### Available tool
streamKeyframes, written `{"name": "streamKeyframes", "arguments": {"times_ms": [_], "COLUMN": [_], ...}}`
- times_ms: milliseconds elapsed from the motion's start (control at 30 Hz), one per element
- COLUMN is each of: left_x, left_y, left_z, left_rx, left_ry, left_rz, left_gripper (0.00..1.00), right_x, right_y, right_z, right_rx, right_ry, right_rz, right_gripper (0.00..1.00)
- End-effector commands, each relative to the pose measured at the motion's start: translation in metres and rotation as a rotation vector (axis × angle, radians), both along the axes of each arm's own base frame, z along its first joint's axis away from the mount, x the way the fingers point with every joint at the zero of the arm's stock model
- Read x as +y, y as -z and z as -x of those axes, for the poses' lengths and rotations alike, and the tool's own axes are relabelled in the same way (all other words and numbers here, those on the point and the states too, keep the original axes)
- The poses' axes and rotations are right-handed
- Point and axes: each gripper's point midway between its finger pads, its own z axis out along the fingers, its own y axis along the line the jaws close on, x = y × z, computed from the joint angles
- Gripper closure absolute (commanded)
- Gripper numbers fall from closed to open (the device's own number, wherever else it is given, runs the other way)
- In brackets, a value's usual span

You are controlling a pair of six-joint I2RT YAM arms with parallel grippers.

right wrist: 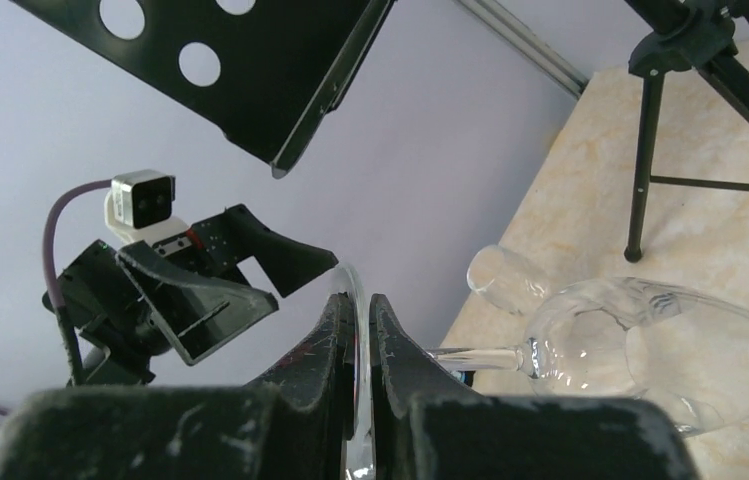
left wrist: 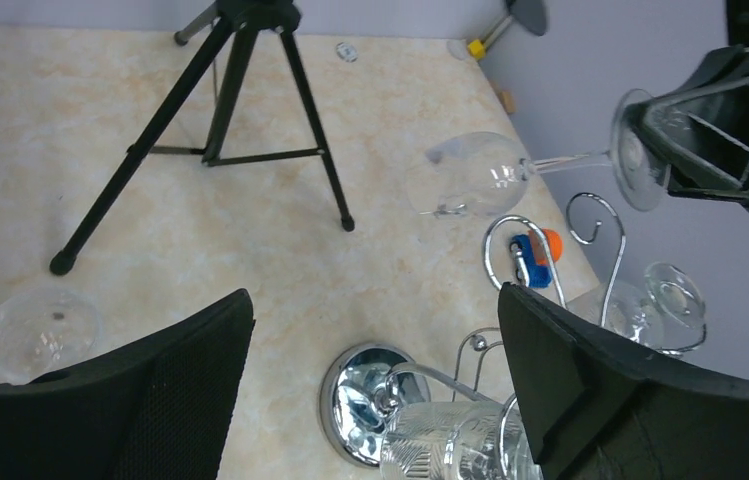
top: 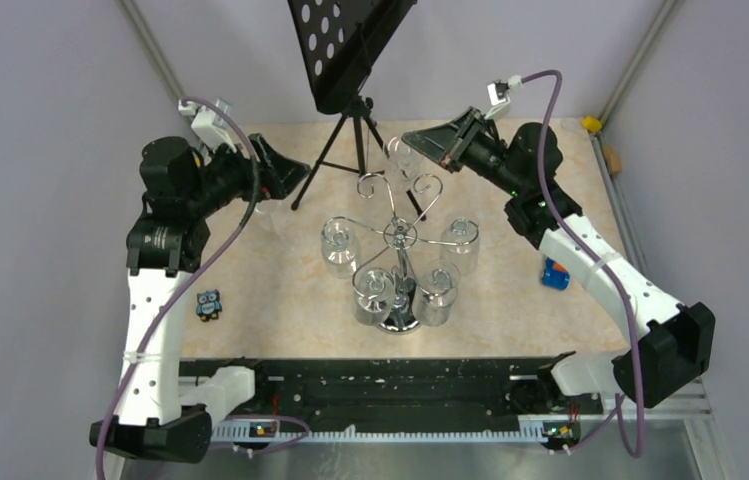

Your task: Take the wine glass off the wine glass rack

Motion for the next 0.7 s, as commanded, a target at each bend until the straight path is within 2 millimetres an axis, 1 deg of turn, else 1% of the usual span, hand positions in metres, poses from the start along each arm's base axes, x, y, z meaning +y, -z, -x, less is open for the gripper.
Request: {"name": "streamKeyframes", "arguments": {"times_ms": [0,67,167,267,333,467,500,600,667], "left_x": [-0.024,-0.037,-0.063,-0.092,-0.109,-0.136,-0.143,-0.161,-0.171], "left_y": [-0.051,-0.064,-0.076,-0.082,-0.088,-0.099,-0.099,-0.097,-0.092], "left_z": [0.003,0.007,0.013,0.020,0.024,0.025,0.024,0.028,0.030], "left_rx": [-0.224,-0.294,-0.429,-0.542,-0.601,-0.723,-0.757,-0.892,-0.993], "left_ry": [0.131,0.185,0.259,0.323,0.387,0.477,0.498,0.569,0.608], "left_rz": [0.060,0.064,0.015,-0.071,-0.076,-0.103,-0.129,-0.231,-0.289], "left_gripper": [0.05,0.05,0.06,0.06,0.06,0.07,0.07,0.10,0.11], "right_x": [-0.011,-0.014,-0.018,-0.022,-0.024,-0.031,-0.032,-0.038,-0.040], "right_y": [-0.069,-0.079,-0.095,-0.110,-0.117,-0.129,-0.131,-0.142,-0.148], "right_z": [0.006,0.009,0.019,0.030,0.038,0.051,0.054,0.065,0.072], "right_rx": [-0.153,-0.168,-0.197,-0.220,-0.230,-0.240,-0.239,-0.247,-0.257], "right_ry": [0.049,0.058,0.045,0.023,0.010,0.001,0.002,-0.002,-0.017], "right_rz": [-0.127,-0.146,-0.183,-0.218,-0.234,-0.249,-0.251,-0.263,-0.271], "right_gripper": [1.00,1.00,1.00,1.00,1.00,1.00,1.00,1.00,1.00]}}
